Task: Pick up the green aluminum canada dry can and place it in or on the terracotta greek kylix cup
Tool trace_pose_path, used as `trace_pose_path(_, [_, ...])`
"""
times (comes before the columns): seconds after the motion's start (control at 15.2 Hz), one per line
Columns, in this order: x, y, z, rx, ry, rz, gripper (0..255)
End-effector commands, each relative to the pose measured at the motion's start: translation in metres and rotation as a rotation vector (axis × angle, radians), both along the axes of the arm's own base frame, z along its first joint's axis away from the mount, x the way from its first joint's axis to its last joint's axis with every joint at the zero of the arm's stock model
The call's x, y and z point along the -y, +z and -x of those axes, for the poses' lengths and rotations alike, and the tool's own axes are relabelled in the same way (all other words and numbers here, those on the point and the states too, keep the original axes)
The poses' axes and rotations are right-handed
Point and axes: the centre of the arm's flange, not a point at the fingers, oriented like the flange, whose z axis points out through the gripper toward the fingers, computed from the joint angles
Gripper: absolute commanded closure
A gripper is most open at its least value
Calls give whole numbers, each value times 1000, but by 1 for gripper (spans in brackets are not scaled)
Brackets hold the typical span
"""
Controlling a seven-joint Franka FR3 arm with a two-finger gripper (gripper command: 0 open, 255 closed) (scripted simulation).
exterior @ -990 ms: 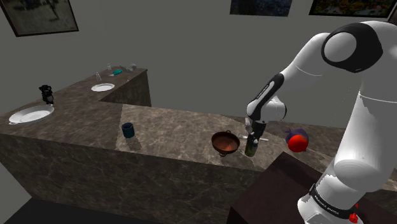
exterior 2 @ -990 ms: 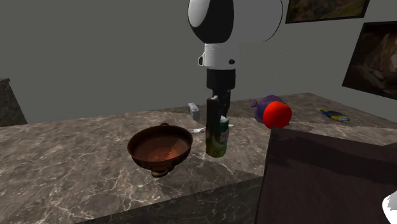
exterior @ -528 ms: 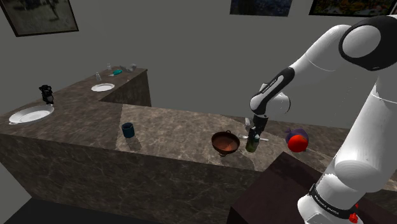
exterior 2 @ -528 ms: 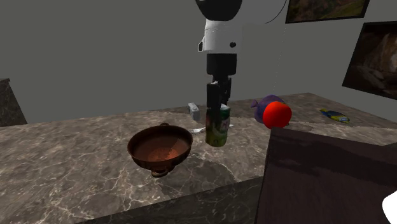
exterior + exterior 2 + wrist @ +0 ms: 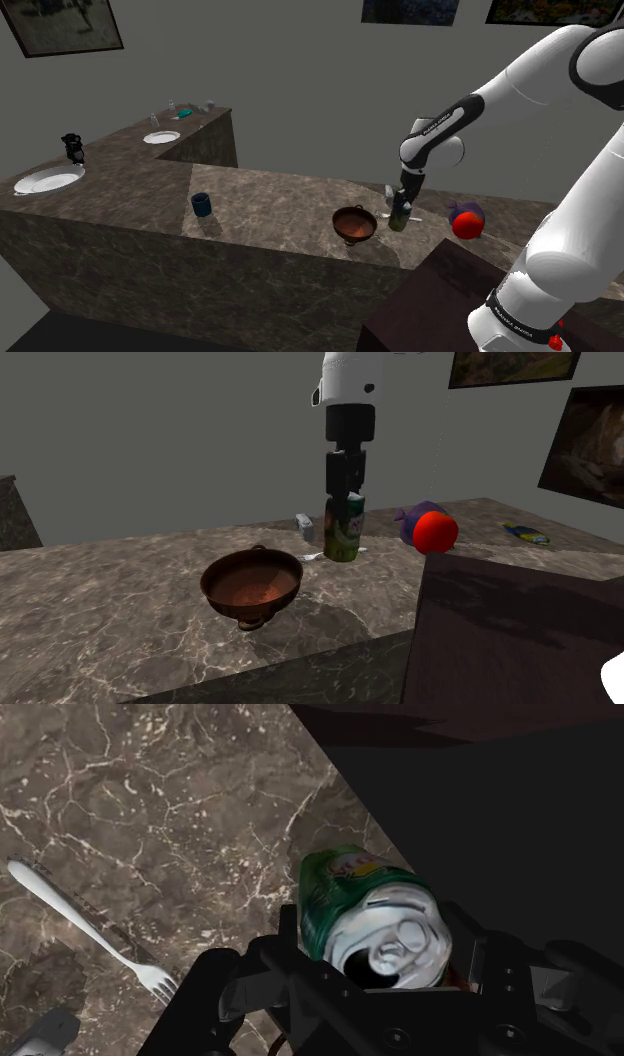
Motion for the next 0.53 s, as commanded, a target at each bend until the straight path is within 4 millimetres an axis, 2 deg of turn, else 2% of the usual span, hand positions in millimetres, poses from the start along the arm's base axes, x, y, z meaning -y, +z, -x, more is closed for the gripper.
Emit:
trace_pose_path(0.0, [0, 10, 0, 0, 0, 0, 255])
trace_pose_path(0.33, [0, 33, 0, 0, 0, 0, 255])
trace_pose_path(0.46, [-9, 37, -24, 0, 0, 0, 255])
